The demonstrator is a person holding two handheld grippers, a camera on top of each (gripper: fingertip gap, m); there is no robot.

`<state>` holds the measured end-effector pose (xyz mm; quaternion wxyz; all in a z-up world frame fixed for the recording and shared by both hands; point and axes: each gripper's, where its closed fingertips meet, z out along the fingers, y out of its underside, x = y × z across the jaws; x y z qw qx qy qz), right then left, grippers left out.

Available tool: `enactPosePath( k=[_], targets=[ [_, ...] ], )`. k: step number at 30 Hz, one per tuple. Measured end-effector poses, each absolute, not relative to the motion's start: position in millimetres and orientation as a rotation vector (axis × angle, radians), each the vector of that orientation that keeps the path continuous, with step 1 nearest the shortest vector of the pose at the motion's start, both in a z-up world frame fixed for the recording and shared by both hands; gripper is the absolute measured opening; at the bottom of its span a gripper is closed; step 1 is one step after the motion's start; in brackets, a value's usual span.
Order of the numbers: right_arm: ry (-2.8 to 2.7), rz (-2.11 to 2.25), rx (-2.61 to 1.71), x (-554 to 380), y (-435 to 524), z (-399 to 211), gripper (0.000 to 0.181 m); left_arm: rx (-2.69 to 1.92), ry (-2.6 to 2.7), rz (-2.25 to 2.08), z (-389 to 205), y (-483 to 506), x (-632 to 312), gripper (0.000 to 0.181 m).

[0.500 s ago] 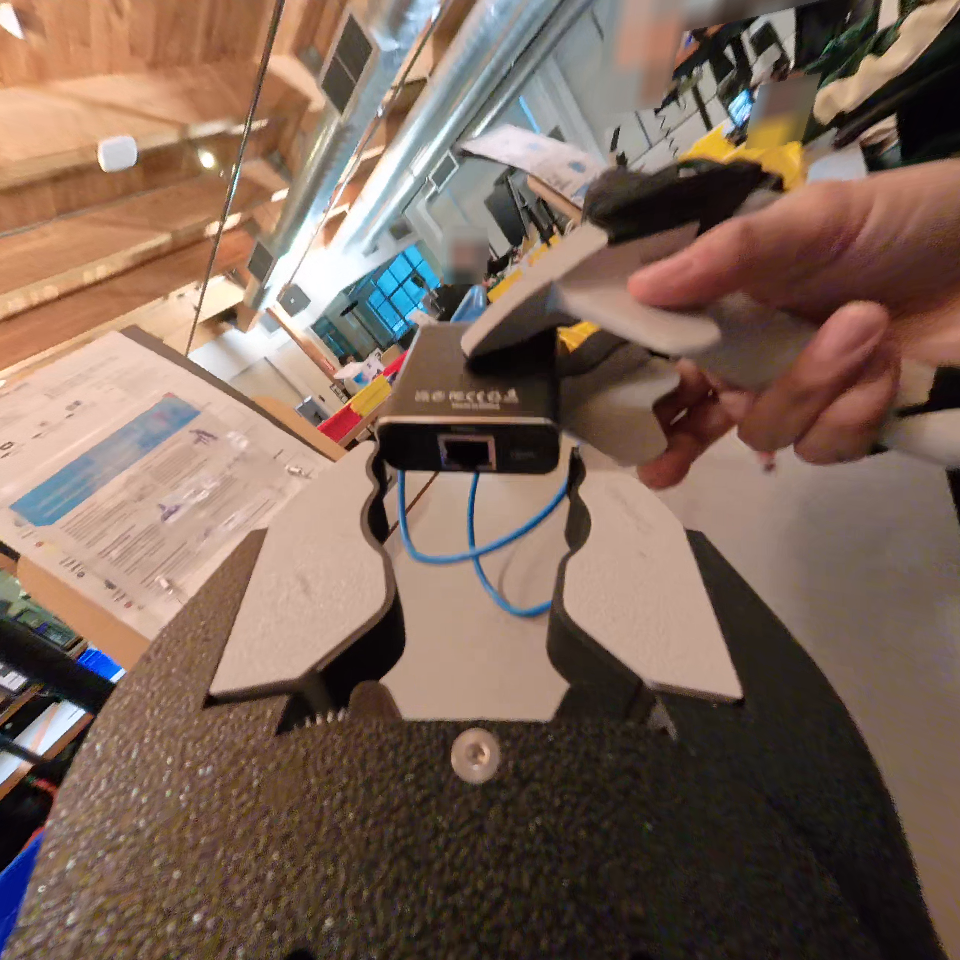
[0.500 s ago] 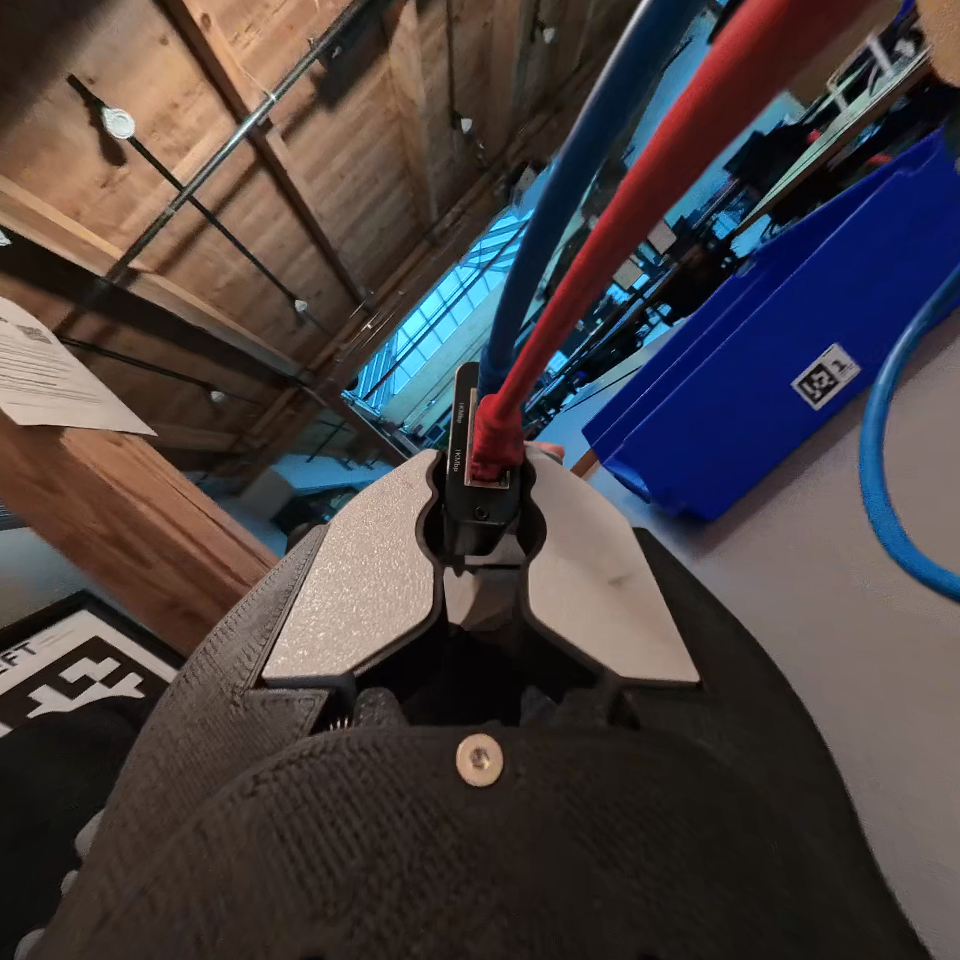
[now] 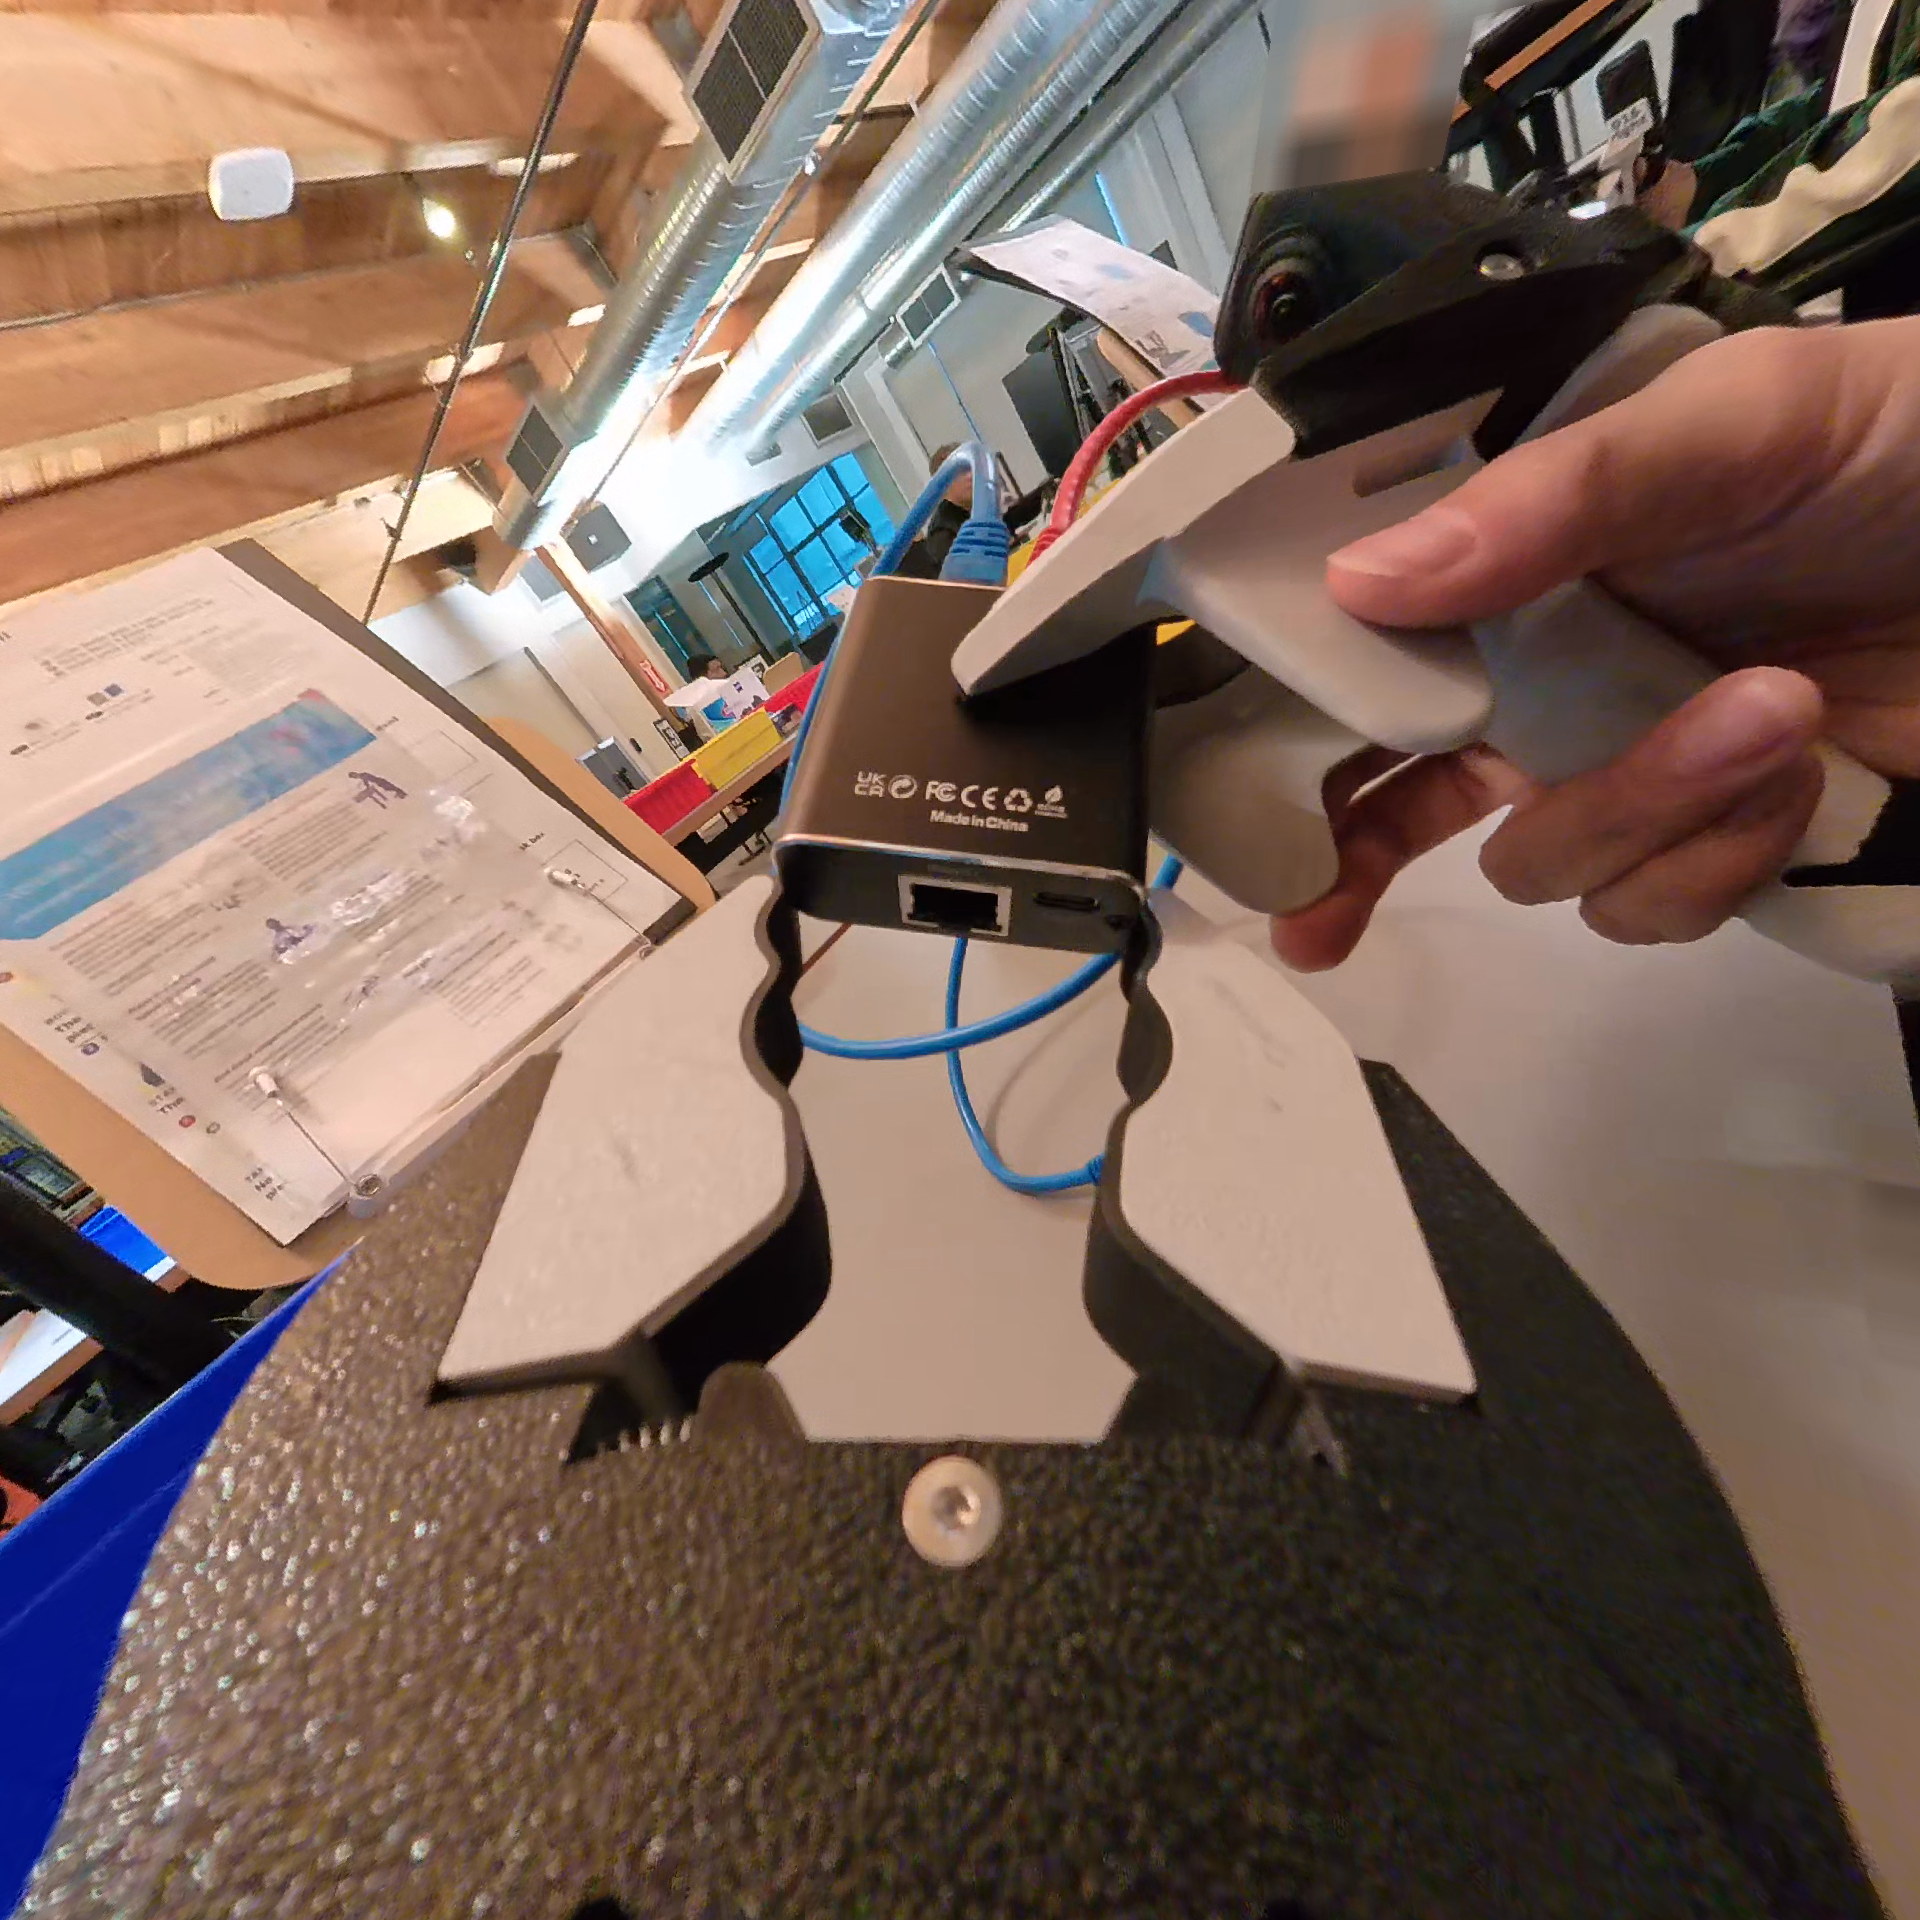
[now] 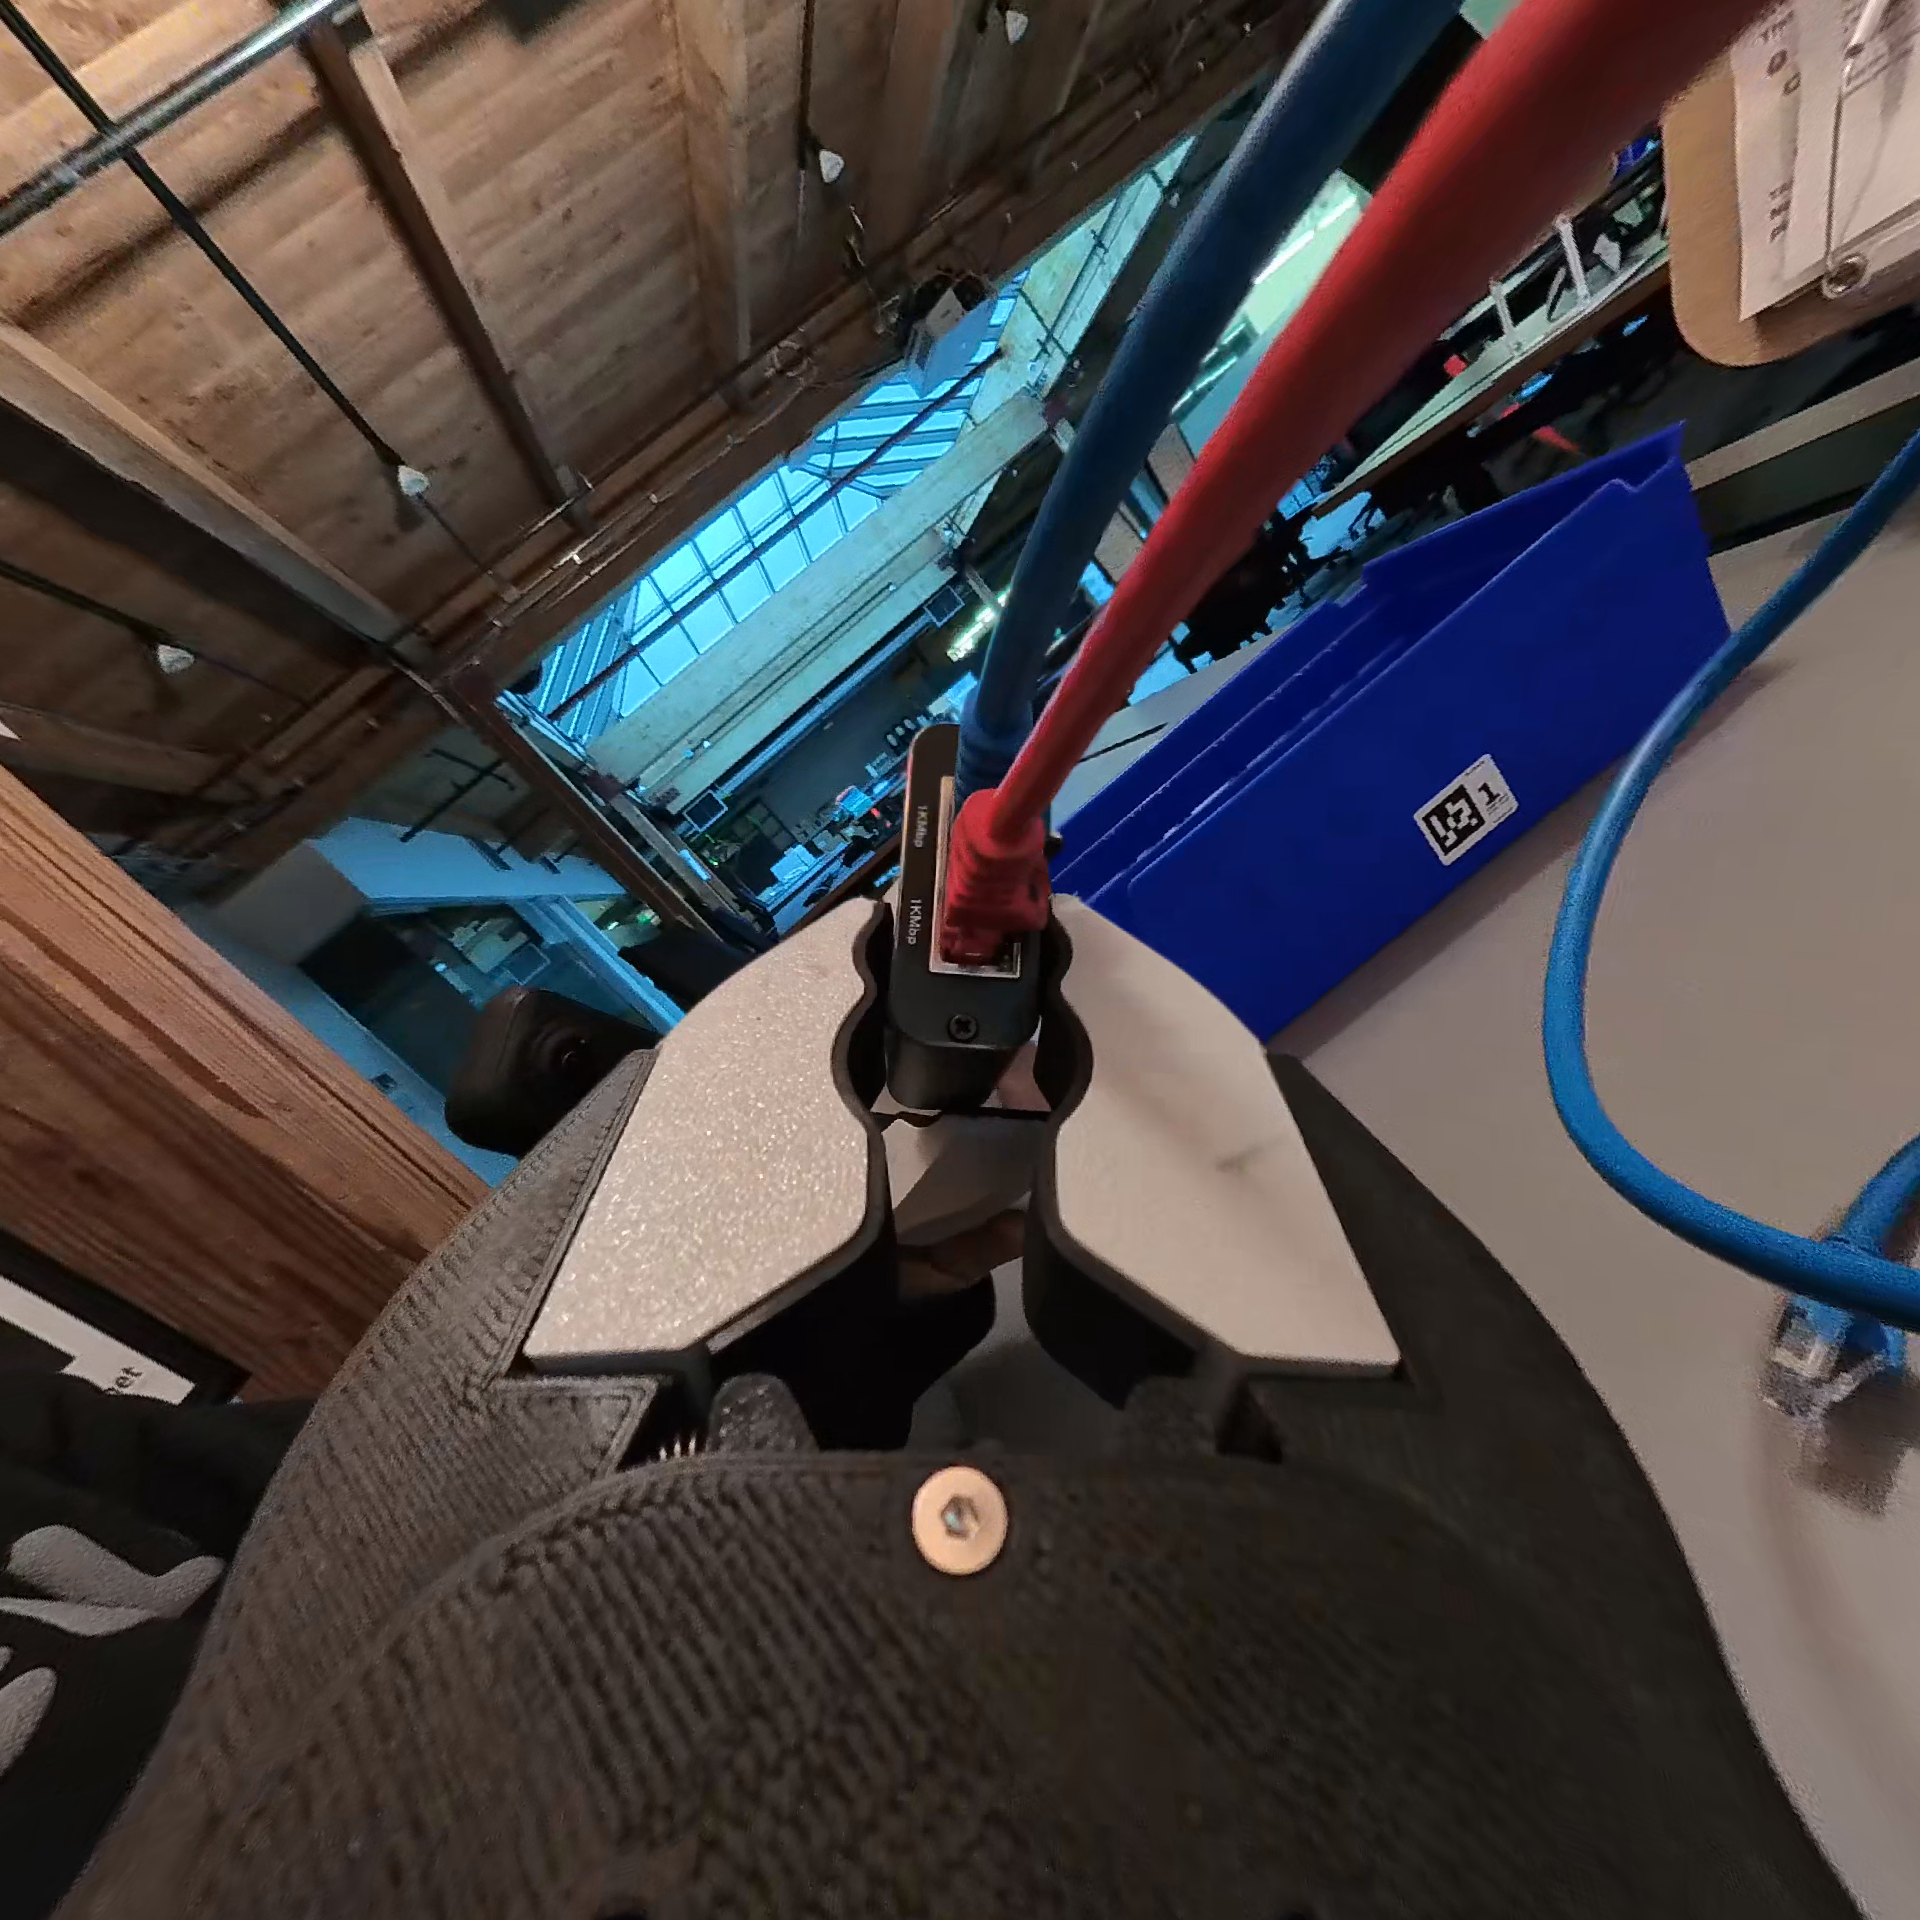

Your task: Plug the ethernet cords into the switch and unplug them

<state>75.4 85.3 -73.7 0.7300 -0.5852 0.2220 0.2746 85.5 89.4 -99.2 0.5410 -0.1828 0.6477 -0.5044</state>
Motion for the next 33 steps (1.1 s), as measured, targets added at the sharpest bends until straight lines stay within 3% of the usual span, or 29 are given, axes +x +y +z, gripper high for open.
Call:
enactPosePath(
  k=[7,11,33],
  targets=[
    [0.471,0.678,-1.302,68,86,-73,0.025,-0.316,1.46,-1.253,-89,86,76,0.061],
    [0.462,0.731,-1.328,60,90,-77,0.025,-0.257,1.443,-1.298,-83,75,69,0.072],
    [0.477,0.713,-1.423,46,102,-92,0.025,-0.288,1.413,-1.34,-90,81,72,0.074]
  ],
)
